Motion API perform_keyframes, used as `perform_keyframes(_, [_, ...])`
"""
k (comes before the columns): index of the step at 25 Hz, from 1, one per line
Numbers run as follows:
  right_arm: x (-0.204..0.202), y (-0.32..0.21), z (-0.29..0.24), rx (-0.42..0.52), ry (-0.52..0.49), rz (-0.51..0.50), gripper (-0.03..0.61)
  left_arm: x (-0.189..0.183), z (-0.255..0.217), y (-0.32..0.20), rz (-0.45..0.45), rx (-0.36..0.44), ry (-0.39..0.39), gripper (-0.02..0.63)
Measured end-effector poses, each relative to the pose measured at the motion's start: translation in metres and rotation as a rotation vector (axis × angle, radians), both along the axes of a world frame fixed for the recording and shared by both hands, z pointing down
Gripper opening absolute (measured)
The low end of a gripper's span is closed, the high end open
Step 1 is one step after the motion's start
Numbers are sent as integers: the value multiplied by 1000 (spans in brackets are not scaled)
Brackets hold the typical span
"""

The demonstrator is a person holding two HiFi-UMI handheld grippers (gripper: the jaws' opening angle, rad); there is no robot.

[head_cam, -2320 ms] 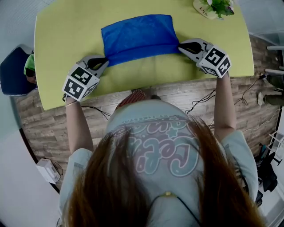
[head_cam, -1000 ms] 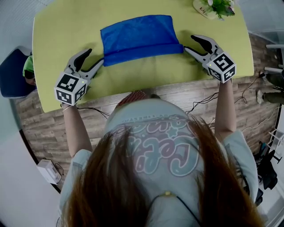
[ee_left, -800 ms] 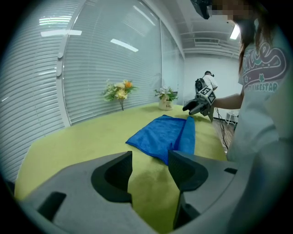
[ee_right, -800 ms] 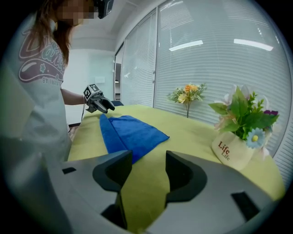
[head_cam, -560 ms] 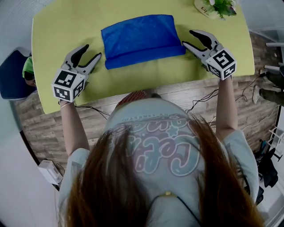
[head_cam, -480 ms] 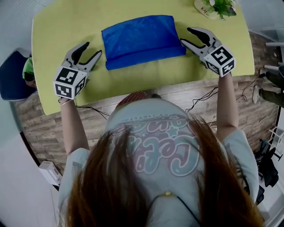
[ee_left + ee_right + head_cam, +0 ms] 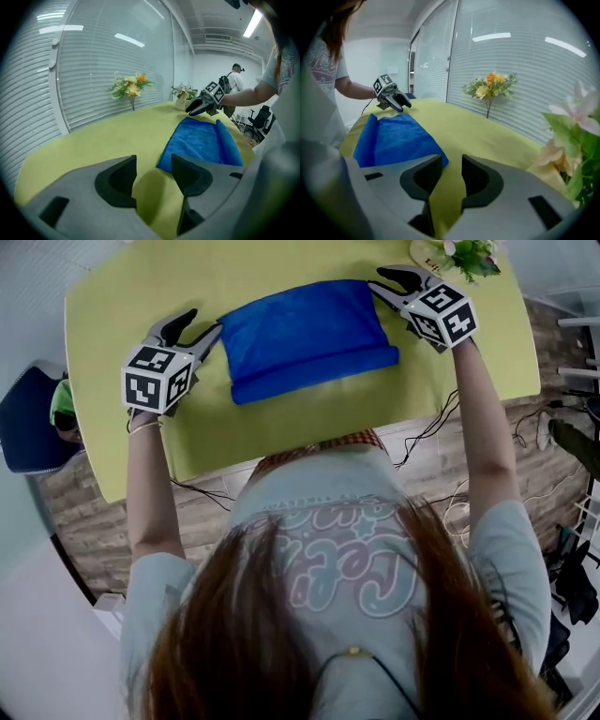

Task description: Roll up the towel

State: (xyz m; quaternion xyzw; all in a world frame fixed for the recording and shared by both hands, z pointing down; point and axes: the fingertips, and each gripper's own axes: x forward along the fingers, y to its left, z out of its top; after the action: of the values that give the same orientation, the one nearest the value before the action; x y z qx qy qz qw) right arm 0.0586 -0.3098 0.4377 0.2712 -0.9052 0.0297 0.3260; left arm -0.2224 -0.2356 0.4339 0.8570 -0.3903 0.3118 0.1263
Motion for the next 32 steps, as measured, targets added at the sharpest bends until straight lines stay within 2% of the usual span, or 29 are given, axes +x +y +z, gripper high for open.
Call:
perform_keyframes(3, [-3,-2,14,-41,50,-45,142,10,9,-4,3,-32,11,229])
perform_keyframes(8, [-11,-5,23,-72,44,-119,173,17,22,-13,37,-58,-74,229])
perform_keyframes(11, [-13,0,24,-97,19,-160,169,18,24,-10,36,-89,-68,213])
perform_keyframes(14, [-13,6,24,-106,10,-191,152,22,25,-6,59,-114,-66,177])
perform_keyframes(17, [-18,15,26,-98,43,-244,62,30,26,-3,97,-136,-69,98])
perform_keyframes(18, [-20,18,26,-97,53,-260,31,31,26,-2,102,-139,-72,93])
perform_keyframes(21, [-22,20,27,-108,54,-280,17,33,26,-1,129,-144,-79,73])
perform_keyframes(23, [-22,18,26,-106,48,-285,25,36,26,3,183,-128,-102,35])
perform_keyframes(25, [-21,13,22,-69,38,-264,25,36,25,4,224,-84,-132,26])
perform_keyframes(28, [-17,8,15,-19,13,-230,25,27,22,2,215,-31,-145,26])
perform_keyframes(32, [-18,8,12,34,17,-251,25,21,12,2,214,58,-152,26])
